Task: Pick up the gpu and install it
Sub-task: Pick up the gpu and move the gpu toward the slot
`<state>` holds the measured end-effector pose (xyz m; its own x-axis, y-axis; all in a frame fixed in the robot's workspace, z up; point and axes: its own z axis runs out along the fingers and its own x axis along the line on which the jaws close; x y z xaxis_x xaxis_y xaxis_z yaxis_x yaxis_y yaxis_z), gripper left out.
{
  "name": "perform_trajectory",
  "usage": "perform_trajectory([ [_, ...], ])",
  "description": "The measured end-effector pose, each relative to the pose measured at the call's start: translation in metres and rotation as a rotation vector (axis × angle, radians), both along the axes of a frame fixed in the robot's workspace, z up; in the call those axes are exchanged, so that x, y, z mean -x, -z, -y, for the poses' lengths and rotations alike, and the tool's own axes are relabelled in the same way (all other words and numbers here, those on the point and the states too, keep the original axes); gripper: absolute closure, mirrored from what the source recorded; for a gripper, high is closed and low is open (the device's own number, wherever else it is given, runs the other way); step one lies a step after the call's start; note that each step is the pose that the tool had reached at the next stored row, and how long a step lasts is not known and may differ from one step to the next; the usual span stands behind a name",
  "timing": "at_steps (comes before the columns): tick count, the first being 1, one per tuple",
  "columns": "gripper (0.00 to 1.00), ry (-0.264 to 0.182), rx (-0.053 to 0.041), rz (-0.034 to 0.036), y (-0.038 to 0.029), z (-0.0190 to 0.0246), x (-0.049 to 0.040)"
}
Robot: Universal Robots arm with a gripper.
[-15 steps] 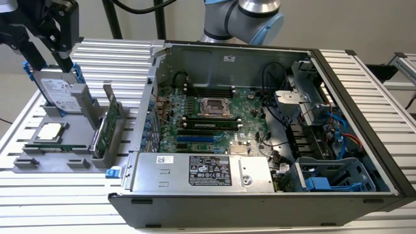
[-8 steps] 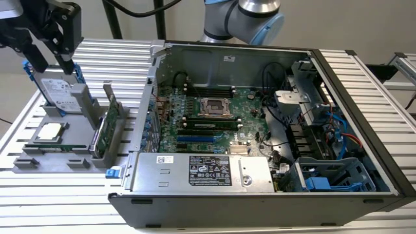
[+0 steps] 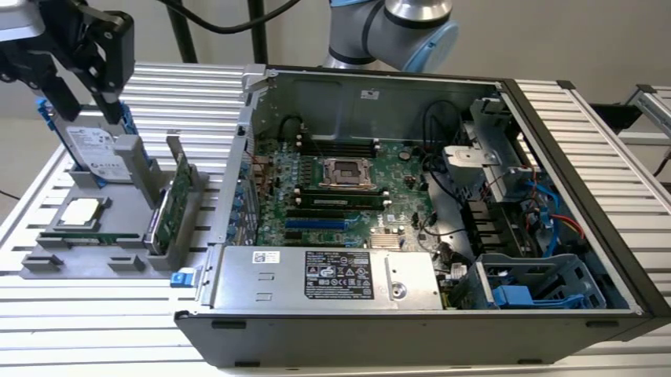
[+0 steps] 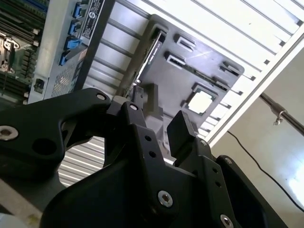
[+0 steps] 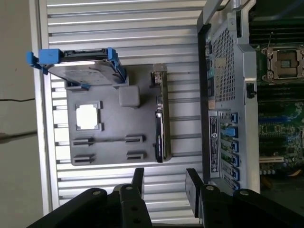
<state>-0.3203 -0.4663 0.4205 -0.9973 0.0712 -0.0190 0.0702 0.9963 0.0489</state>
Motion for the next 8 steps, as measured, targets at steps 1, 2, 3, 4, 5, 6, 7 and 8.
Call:
perform_trajectory([
  [1, 0.0, 0.0, 0.0, 0.0, 0.0006, -0.0002, 0.0],
  [2, 0.0, 0.0, 0.0, 0.0, 0.0012, -0.0005, 0.0],
  [3, 0.0, 0.0, 0.0, -0.0001, 0.0018, -0.0008, 0.0],
  [4, 0.0, 0.0, 0.0, -0.0001, 0.0023, -0.001, -0.0001],
  [5, 0.0, 0.0, 0.0001, -0.0001, 0.0028, -0.0013, -0.0001],
  [6, 0.0, 0.0, 0.0001, -0.0001, 0.0033, -0.0016, -0.0002],
  [7, 0.0, 0.0, 0.0, 0.0, 0.0039, -0.0019, -0.0002],
  [8, 0.0, 0.0, -0.0001, 0.0, 0.0043, -0.0022, -0.0003],
])
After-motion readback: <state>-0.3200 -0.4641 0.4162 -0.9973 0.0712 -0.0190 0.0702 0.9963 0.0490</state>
